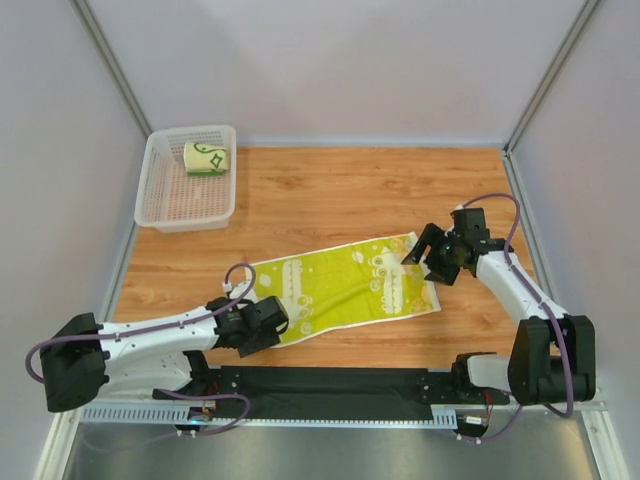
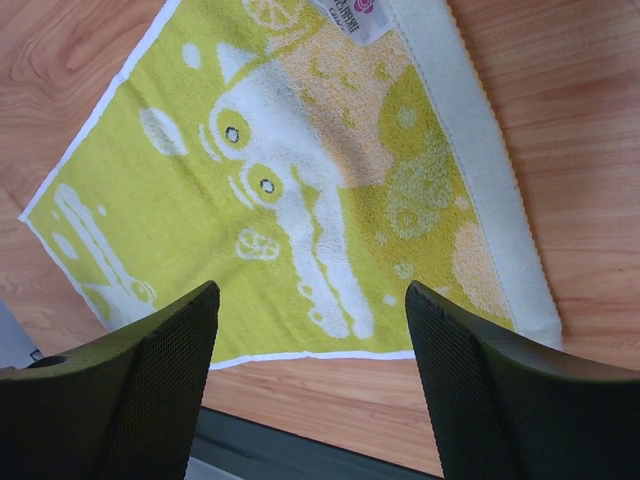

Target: Roll the towels

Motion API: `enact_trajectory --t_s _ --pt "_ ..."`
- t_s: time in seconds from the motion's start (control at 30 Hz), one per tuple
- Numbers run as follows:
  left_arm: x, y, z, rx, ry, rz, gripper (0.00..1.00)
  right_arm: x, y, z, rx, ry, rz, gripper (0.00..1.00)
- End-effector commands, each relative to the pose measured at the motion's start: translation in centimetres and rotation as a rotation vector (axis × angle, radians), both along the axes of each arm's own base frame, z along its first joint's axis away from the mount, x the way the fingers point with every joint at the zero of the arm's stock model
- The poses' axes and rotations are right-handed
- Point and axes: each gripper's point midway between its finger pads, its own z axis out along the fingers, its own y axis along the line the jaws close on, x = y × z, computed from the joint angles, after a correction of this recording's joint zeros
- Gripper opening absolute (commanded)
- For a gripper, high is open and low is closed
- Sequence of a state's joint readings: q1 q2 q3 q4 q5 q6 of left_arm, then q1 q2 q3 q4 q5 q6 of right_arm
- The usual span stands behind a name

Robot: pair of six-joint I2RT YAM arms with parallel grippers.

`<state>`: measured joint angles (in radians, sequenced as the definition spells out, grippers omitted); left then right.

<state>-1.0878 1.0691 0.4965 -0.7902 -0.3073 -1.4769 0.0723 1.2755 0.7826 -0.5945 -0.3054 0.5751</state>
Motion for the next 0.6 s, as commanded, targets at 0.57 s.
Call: enact_trajectory --t_s 0.57 --pt "-0.9 0.3 -0.8 -0.016 0.039 0.038 0.44 -0.8 0.1 -0.4 0.006 -0.001 0.024 0.74"
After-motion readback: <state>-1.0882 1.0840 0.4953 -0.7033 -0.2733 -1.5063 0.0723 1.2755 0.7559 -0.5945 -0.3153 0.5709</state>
